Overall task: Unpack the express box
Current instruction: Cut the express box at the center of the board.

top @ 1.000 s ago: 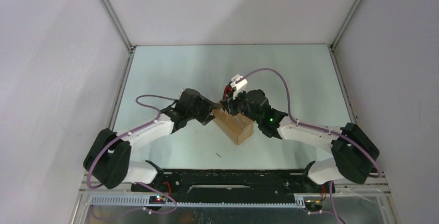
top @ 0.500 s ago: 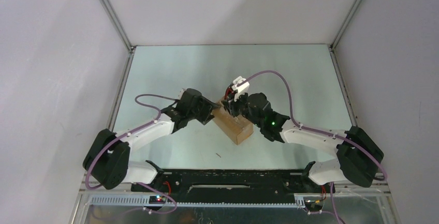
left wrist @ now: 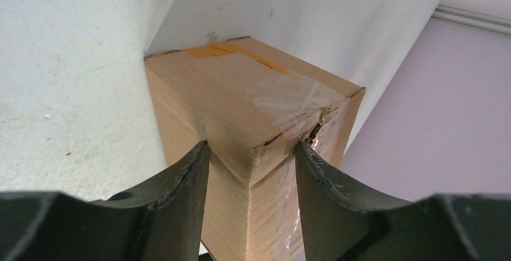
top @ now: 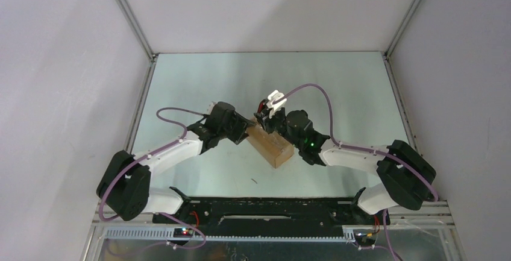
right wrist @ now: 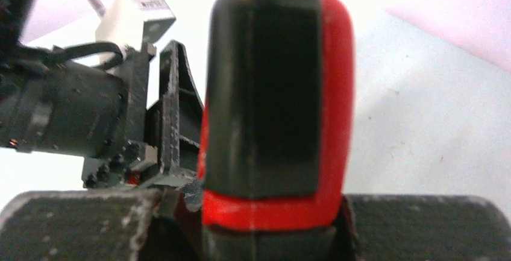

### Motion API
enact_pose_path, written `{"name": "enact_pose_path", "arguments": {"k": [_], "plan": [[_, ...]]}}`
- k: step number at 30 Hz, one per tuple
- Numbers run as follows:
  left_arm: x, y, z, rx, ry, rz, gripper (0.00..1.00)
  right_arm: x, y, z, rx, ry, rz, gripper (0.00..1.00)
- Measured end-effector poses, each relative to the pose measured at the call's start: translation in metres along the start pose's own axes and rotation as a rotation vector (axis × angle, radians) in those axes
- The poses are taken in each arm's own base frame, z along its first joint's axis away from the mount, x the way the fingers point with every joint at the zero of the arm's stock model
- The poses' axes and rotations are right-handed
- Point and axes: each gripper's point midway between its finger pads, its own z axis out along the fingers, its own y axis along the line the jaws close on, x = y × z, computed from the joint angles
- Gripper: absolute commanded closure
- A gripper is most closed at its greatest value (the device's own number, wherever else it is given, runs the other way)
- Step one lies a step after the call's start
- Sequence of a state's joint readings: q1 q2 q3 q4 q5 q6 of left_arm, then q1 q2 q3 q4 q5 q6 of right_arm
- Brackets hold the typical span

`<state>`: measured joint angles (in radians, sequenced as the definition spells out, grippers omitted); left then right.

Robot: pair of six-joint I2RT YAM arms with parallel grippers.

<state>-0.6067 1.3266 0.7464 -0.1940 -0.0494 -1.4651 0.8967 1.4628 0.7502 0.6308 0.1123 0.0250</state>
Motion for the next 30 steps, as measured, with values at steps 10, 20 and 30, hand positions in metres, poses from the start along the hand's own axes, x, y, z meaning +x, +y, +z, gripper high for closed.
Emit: {"name": "enact_pose_path", "arguments": {"k": [10,20,30], "plan": [[0.000,0.000,0.000,-0.001,0.001,0.008,0.55,0.016,-0.006,-0.006,0.008,0.008,-0.018,1.00],[0.001,-0.001,-0.001,-0.001,0.004,0.009,0.55,0.022,-0.004,-0.018,-0.007,0.017,-0.019,1.00],[0.001,-0.001,-0.002,-0.006,0.005,0.009,0.55,0.025,-0.004,-0.024,-0.001,0.049,-0.019,1.00]]}}
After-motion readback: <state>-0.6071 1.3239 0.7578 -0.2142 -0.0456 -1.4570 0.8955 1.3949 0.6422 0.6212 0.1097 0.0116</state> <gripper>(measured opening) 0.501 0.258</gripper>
